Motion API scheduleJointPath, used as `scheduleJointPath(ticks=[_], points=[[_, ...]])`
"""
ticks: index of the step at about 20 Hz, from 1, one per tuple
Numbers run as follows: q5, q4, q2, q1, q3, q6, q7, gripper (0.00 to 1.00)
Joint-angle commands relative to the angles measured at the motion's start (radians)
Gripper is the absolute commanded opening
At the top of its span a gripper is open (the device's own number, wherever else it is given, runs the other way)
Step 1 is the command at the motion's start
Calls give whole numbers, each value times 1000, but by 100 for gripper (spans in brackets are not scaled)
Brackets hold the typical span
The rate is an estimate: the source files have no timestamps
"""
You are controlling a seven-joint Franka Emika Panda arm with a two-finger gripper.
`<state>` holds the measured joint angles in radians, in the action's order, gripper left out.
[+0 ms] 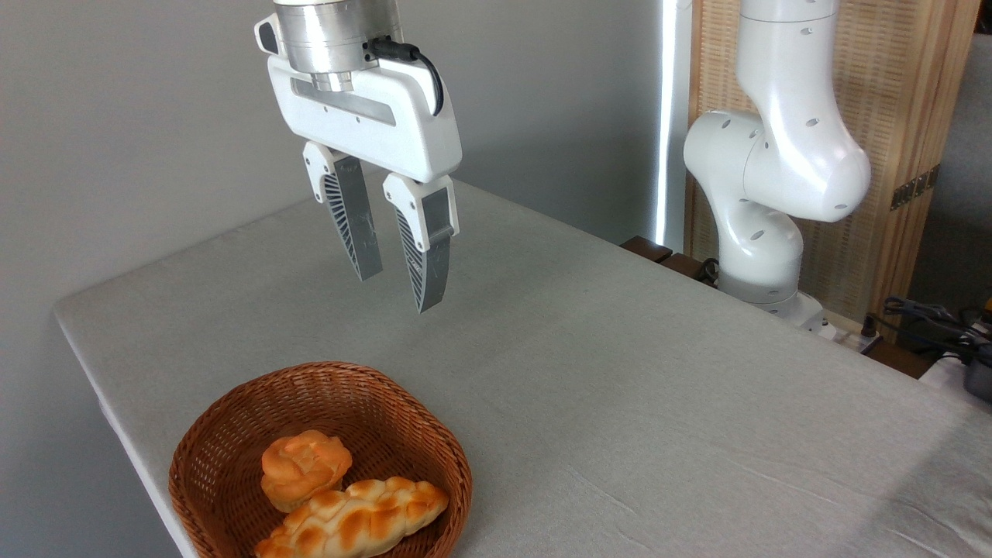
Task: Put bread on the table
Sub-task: 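Lower the open gripper down onto the small orange bun in the basket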
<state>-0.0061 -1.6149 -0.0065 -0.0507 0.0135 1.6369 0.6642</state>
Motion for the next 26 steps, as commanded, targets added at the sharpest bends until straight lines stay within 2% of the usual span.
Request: scheduleJointPath(ticks=[1,7,11,15,18,23,26], points=[[8,-3,-3,-14,20,-2,29,100],[6,-4,0,-14,19,3,32,100],[-6,-7,29,-14,2,127,31,100],[5,-65,79,-17,-61,323,40,100],[8,-111,129,-17,-66,443,41,100],[8,-123,221,-12,-64,560,109,100],[8,-128,238,-8,-64,564,182,100]])
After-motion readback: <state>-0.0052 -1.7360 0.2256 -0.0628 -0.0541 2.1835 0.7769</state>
